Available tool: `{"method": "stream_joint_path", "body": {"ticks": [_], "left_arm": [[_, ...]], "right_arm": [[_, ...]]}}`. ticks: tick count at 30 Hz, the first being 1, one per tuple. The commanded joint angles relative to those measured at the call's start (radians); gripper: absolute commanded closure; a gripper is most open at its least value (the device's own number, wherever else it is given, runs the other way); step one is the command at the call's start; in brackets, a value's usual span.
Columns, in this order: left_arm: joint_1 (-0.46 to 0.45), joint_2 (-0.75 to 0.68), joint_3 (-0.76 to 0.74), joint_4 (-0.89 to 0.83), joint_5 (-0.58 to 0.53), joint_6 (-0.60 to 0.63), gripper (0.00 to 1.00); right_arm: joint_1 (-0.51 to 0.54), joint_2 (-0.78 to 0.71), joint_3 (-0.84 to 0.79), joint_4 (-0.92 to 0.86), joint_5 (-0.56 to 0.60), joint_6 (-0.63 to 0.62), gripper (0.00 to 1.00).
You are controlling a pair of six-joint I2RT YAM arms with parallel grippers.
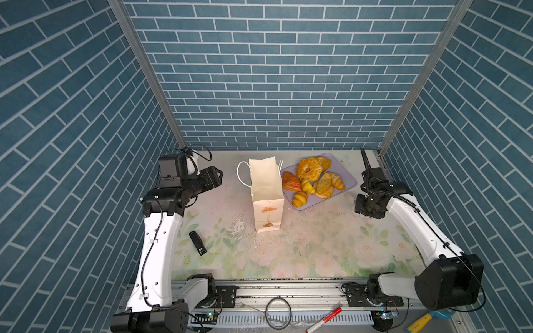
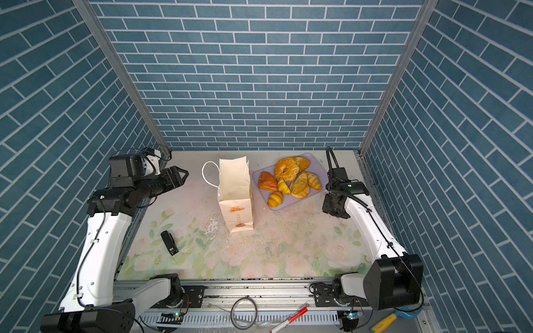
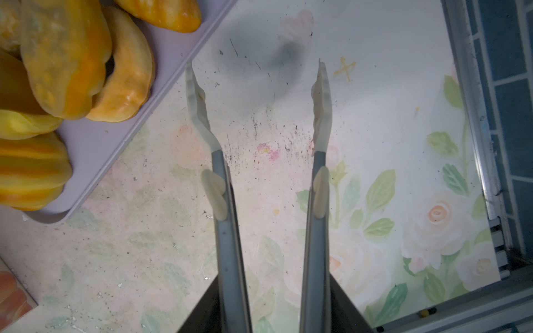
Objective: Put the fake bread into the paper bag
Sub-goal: 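Lower the tongs onto the striped yellow roll and pinch it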
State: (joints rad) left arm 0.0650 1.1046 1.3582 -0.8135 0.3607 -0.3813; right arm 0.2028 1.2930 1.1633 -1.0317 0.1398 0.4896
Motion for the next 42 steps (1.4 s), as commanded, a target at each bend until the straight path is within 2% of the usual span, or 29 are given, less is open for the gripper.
{"method": "stream_joint_path", "body": {"ticks": [1, 5, 10, 17, 25, 34, 42], "left_arm": [[0.006, -0.019, -0.018, 0.015, 0.006, -0.010, 0.25], [0.004, -0.026, -0.012, 0.005, 0.003, -0.011, 0.25], [0.002, -0.025, 0.009, -0.008, 0.004, -0.005, 0.25], [-0.005, -0.042, 0.013, 0.024, 0.057, 0.002, 0.25], [-0.023, -0.054, 0.030, 0.068, 0.084, -0.019, 0.24], [-0.073, -0.039, 0.049, 0.097, 0.065, -0.036, 0.24], [-0.140, 0.003, 0.077, 0.101, 0.033, -0.026, 0.24]], "right_arm": [[0.006, -0.048, 0.064, -0.112, 0.032, -0.046, 0.50], [0.027, -0.064, 0.166, -0.180, 0.033, -0.065, 0.50], [0.066, -0.033, 0.300, -0.214, -0.039, -0.099, 0.50], [0.227, 0.164, 0.501, -0.230, -0.061, -0.195, 0.51], [0.309, 0.403, 0.673, -0.213, -0.054, -0.315, 0.52], [0.320, 0.569, 0.762, -0.177, -0.072, -0.378, 0.56], [0.351, 0.621, 0.761, -0.170, -0.100, -0.398, 0.61]]}}
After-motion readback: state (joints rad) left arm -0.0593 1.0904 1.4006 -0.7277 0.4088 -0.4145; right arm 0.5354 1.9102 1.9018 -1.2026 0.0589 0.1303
